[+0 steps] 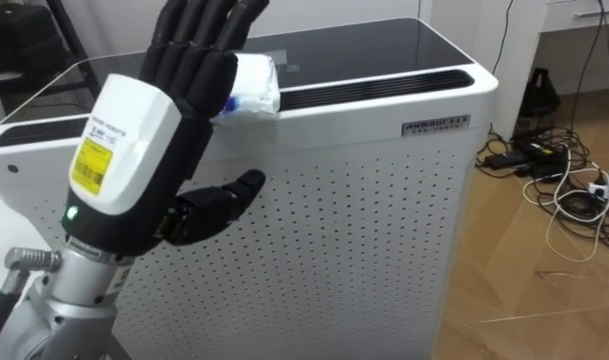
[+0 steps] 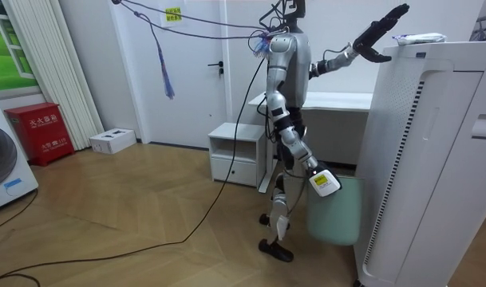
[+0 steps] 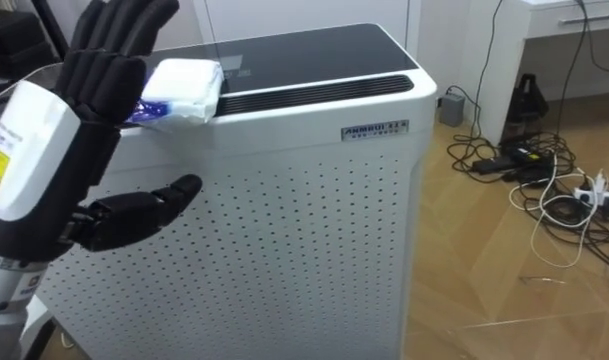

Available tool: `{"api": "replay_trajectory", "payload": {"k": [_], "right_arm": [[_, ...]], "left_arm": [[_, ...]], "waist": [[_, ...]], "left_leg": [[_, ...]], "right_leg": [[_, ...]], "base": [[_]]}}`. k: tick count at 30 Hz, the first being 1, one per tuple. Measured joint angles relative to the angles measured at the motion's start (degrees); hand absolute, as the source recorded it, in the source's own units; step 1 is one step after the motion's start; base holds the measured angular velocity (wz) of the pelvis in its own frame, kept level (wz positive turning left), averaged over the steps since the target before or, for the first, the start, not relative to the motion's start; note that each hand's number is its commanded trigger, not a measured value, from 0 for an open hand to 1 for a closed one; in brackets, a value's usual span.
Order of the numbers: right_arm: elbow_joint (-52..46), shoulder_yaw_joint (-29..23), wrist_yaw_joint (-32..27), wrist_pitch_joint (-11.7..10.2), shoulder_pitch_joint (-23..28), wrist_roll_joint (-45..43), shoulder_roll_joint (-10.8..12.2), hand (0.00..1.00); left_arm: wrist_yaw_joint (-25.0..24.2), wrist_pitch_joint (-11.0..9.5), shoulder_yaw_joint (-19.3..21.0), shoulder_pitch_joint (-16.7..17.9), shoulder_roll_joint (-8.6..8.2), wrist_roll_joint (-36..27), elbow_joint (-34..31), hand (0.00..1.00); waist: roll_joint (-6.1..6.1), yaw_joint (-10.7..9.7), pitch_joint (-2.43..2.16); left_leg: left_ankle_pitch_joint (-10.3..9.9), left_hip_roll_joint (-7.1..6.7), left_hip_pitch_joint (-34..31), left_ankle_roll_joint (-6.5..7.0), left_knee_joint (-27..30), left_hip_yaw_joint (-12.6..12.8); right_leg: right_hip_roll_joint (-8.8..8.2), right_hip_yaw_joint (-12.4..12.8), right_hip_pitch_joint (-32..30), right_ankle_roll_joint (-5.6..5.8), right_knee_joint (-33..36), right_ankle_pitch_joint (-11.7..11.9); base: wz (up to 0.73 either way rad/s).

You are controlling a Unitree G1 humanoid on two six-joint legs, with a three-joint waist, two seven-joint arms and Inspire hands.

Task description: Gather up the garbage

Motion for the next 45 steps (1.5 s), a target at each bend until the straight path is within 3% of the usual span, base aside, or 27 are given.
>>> {"api": "replay_trajectory", "payload": {"k": [2, 5, 16, 19, 25, 29, 30, 31, 32, 33, 34, 36, 38, 42, 45], "right_arm": [[0.0, 0.0, 0.0, 0.0, -0.1, 0.0, 0.0, 1.00], [0.0, 0.0, 0.1, 0.4, -0.3, 0.0, 0.0, 1.00], [-1.1, 0.0, 1.2, 1.5, -0.3, 0.1, 0.0, 1.00], [-1.5, 0.0, 1.5, 1.9, -0.3, 0.0, -0.1, 1.00], [-1.8, 0.1, 2.0, 2.5, -0.3, -0.5, -0.5, 1.00], [-2.3, 0.1, 2.0, 2.5, -0.4, -0.5, -0.5, 1.00], [-2.3, 0.1, 2.0, 2.5, -0.4, -0.4, -0.6, 1.00], [-2.3, 0.1, 2.0, 2.5, -0.4, -0.4, -0.6, 1.00], [-2.3, 0.1, 1.9, 2.7, -0.4, -0.4, -0.6, 1.00], [-2.3, 0.1, 1.9, 3.2, -0.5, -0.4, -0.6, 1.00], [-2.3, 0.1, 1.9, 3.4, -0.5, -0.4, -0.6, 1.00], [-2.3, 0.0, 1.9, 3.8, -0.5, -0.4, -0.5, 1.00], [-2.3, 0.0, 2.0, 3.8, -0.5, -0.5, -0.5, 1.00], [-2.9, 0.0, 2.1, 4.4, -0.5, -0.5, -0.8, 1.00], [-3.8, 0.0, 2.0, 5.0, -0.5, -1.1, -0.8, 1.00]], "left_arm": [[0.0, 0.0, 0.0, -1.9, 0.01, -0.1, 1.7, 0.00], [-1.2, 1.6, -0.1, -4.2, 0.02, -1.1, 3.6, 0.00], [-5.4, 2.4, -0.1, -4.4, 0.68, -5.1, 6.0, 0.00], [-6.4, 2.9, -0.2, -4.4, 1.67, -6.7, 6.5, 0.00], [-13.0, 4.4, -0.5, -5.5, 3.95, -11.2, 8.4, 0.00], [-17.2, 5.7, -0.6, -6.9, 4.00, -11.2, 8.7, 0.00], [-18.0, 6.0, -0.6, -7.3, 4.00, -11.2, 8.7, 0.14], [-18.5, 6.1, -0.6, -7.4, 4.01, -11.2, 8.7, 0.18], [-19.1, 6.3, -0.6, -7.5, 4.01, -11.2, 8.8, 0.34], [-19.9, 6.5, -0.6, -7.5, 4.02, -11.2, 8.8, 0.60], [-20.2, 6.5, -0.6, -7.6, 4.03, -11.2, 8.8, 0.69], [-21.3, 6.5, -0.6, -7.7, 4.07, -11.2, 8.7, 1.00], [-21.6, 6.5, -0.6, -7.9, 4.07, -11.2, 8.3, 1.00], [-21.9, 6.6, 0.3, -10.2, 4.27, -12.6, 8.2, 1.00], [-22.7, 7.1, 0.8, -10.6, 5.87, -17.3, 8.2, 1.00]], "waist": [[0.33, 0.0, -0.17], [0.54, -0.1, -0.13], [1.55, -0.1, -0.35], [1.87, -0.1, -0.53], [2.43, 0.1, -0.23], [2.14, 0.8, -0.03], [2.03, 0.9, 0.06], [1.99, 1.0, 0.14], [1.97, 1.0, 0.17], [1.96, 1.0, 0.18], [1.97, 1.0, 0.17], [2.00, 1.2, 0.15], [2.06, 1.3, 0.10], [2.78, 1.6, -0.48], [3.31, 1.4, -0.61]], "left_leg": [[0.0, 0.01, 0.0, 0.00, 0.0, 0.1], [0.0, 0.01, 0.0, 0.00, 0.0, 0.3], [0.0, 0.16, -0.1, 0.00, -0.1, 1.3], [0.0, 0.26, -0.1, -0.02, 0.0, 1.7], [0.2, 0.24, -0.2, -0.02, 0.0, 2.2], [0.4, 0.11, -1.0, -0.07, 0.1, 2.7], [0.5, 0.05, -1.1, -0.08, 0.1, 2.8], [0.5, 0.04, -1.2, -0.07, 0.1, 2.8], [0.5, 0.04, -1.2, -0.07, 0.1, 2.8], [0.5, 0.04, -1.2, -0.07, 0.1, 2.9], [0.5, 0.04, -1.3, -0.07, 0.1, 2.8], [0.5, 0.03, -1.5, -0.07, 0.1, 2.7], [0.5, 0.02, -1.6, -0.07, 0.1, 2.7], [0.6, -0.05, -1.7, 0.04, 0.1, 2.5], [0.6, -0.04, -1.3, 0.04, 0.1, 2.5]], "right_leg": [[0.04, 0.0, 0.0, -0.01, -0.1, 0.1], [0.03, 0.1, 0.0, -0.01, -0.1, 0.1], [-0.03, 0.0, -0.2, -0.02, 0.0, 0.2], [-0.06, 0.2, -0.3, -0.04, 0.1, 0.2], [-0.25, 0.5, -0.8, -0.04, 1.1, 0.2], [-0.23, 1.2, -2.3, -0.16, 2.3, 0.1], [-0.13, 1.3, -2.7, -0.18, 2.7, 0.1], [-0.13, 1.3, -2.7, -0.19, 2.7, 0.1], [-0.11, 1.4, -2.7, -0.19, 2.8, 0.1], [-0.08, 1.4, -2.7, -0.19, 2.8, 0.1], [-0.08, 1.4, -2.8, -0.19, 2.7, 0.1], [-0.07, 1.3, -2.9, -0.19, 2.6, 0.1], [-0.07, 1.3, -2.9, -0.18, 2.4, 0.1], [-0.11, 1.2, -2.7, -0.07, 1.9, 0.2], [-0.22, 1.0, -2.4, -0.07, 1.8, 0.2]], "base": [[-0.02], [0.00], [0.00], [-0.03], [-0.01], [-0.09], [0.00], [0.00], [0.00], [0.00], [0.00], [0.00], [0.04], [0.03], [0.00]]}}
